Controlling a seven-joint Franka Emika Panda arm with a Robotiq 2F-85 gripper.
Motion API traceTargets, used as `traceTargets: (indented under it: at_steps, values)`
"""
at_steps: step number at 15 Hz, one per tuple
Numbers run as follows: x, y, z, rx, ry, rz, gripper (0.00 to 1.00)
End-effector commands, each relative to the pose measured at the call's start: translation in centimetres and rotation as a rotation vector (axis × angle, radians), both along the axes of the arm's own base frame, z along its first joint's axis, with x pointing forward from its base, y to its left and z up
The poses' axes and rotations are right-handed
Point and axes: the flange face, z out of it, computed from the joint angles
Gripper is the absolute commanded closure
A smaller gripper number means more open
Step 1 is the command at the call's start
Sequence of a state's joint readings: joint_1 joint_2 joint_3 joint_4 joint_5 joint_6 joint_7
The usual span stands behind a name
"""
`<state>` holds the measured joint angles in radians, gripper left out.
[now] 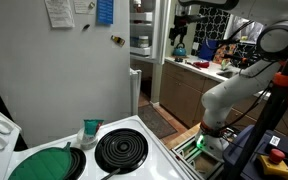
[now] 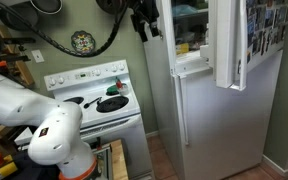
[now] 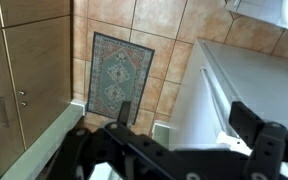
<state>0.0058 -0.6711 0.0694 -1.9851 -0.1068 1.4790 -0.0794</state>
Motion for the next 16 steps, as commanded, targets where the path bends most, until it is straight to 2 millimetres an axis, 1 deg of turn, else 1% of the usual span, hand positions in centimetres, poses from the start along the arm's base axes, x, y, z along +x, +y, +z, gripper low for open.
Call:
traceTargets:
  at_steps: [1,5,7,11,16]
  values:
    - [0.1,0.3,0.5,-0.003,-0.006,-0.013,0.0]
    - [0.8,0.2,0.4,-0.005,0.003,-0.029,0.0]
    - [1.4,1.5,2.6,-0.032,-0.153,0.002,0.0]
    - [2.7,2.7,6.6,-0.068,-0.406,0.008,0.0]
    - [4.9,4.6,10.3,-0.018,-0.734,-0.009,0.0]
